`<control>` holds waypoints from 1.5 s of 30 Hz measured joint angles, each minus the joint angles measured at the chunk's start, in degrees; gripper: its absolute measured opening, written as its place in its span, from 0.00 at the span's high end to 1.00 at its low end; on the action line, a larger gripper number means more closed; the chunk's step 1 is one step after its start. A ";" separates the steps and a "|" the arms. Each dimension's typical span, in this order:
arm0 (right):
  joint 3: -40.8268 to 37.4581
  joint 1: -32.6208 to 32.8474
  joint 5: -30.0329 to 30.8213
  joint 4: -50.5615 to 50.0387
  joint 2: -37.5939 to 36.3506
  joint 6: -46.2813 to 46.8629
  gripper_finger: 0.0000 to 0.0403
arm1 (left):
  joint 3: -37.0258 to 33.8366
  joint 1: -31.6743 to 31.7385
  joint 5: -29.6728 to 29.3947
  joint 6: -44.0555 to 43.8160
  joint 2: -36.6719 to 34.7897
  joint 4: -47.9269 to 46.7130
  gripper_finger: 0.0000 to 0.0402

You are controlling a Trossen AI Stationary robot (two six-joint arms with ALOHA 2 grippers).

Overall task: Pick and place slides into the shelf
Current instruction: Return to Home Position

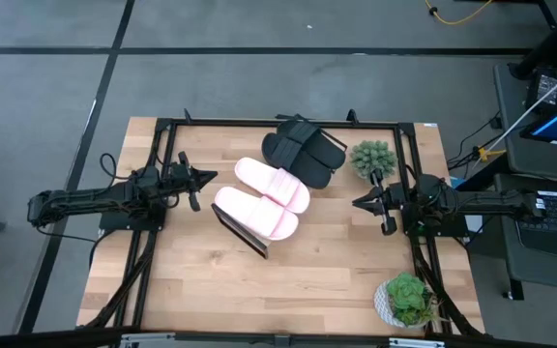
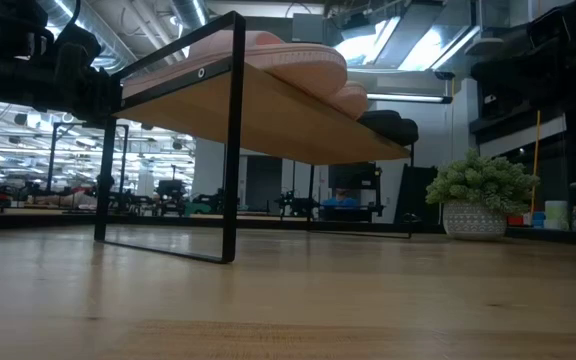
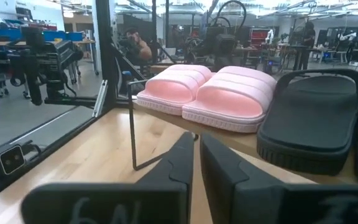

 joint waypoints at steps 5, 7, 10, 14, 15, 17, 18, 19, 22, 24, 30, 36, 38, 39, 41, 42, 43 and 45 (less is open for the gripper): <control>0.00 1.14 1.61 -1.51 -1.01 -1.99 0.92 | 0.00 0.00 0.01 0.00 0.02 0.00 1.00; 0.00 2.39 3.71 -4.24 -3.46 -1.81 0.92 | 0.00 0.00 0.00 0.00 0.02 0.00 1.00; 0.00 4.35 6.29 -9.62 -8.45 -1.32 0.92 | 0.00 -0.02 0.00 0.00 0.02 0.00 1.00; 0.00 4.41 4.33 -14.21 -14.65 -0.68 0.92 | 0.00 0.00 0.00 0.00 0.02 0.00 1.00; 0.00 4.30 3.42 -14.84 -15.98 -0.38 0.92 | 0.00 0.00 0.01 0.00 0.02 0.00 1.00; 0.00 3.93 0.84 -15.18 -16.30 -0.42 0.92 | 0.00 0.00 0.01 0.00 0.02 -0.01 1.00; -0.02 3.55 -0.55 -16.23 -16.31 -1.55 0.92 | 0.00 -0.02 0.00 0.00 0.02 -0.01 1.00; -0.02 3.33 -1.23 -16.81 -16.29 -2.76 0.92 | 0.00 -0.01 0.00 0.00 0.04 -0.01 1.00; -0.02 2.59 -1.60 -16.79 -16.31 -2.98 0.92 | 0.00 -0.02 0.00 0.00 0.07 -0.02 1.00; -0.02 1.76 -1.57 -16.81 -16.31 -2.96 0.92 | 0.00 -0.01 0.00 0.00 0.07 -0.02 1.00; -0.02 -0.65 -1.60 -16.81 -16.31 -0.84 0.92 | 0.00 -0.02 0.00 0.00 0.07 -0.02 1.00; -0.02 -2.48 -1.60 -16.79 -16.31 0.00 0.92 | 0.00 -0.02 0.00 0.00 0.07 -0.02 1.00; -0.02 -2.80 -1.62 -16.79 -16.30 0.04 0.92 | 0.00 -0.02 0.00 0.00 0.07 -0.02 1.00; -0.02 -3.07 -1.60 -16.79 -16.28 -0.02 0.92 | 0.00 -0.02 0.00 0.00 0.07 -0.02 1.00; -0.02 -3.59 -1.62 -16.79 -16.28 0.03 0.92 | 0.00 -0.02 0.00 0.00 0.07 -0.02 1.00; -0.02 -3.96 -1.60 -16.80 -16.28 0.08 0.92 | 0.00 -0.02 0.00 0.00 0.07 -0.02 1.00; -0.02 -4.31 -1.62 -16.79 -16.30 0.03 0.92 | 0.00 -0.02 0.00 0.00 0.07 -0.02 1.00; -0.02 -5.15 -1.60 -16.80 -16.28 -0.03 0.92 | 0.00 -0.02 0.00 0.00 0.07 -0.02 1.00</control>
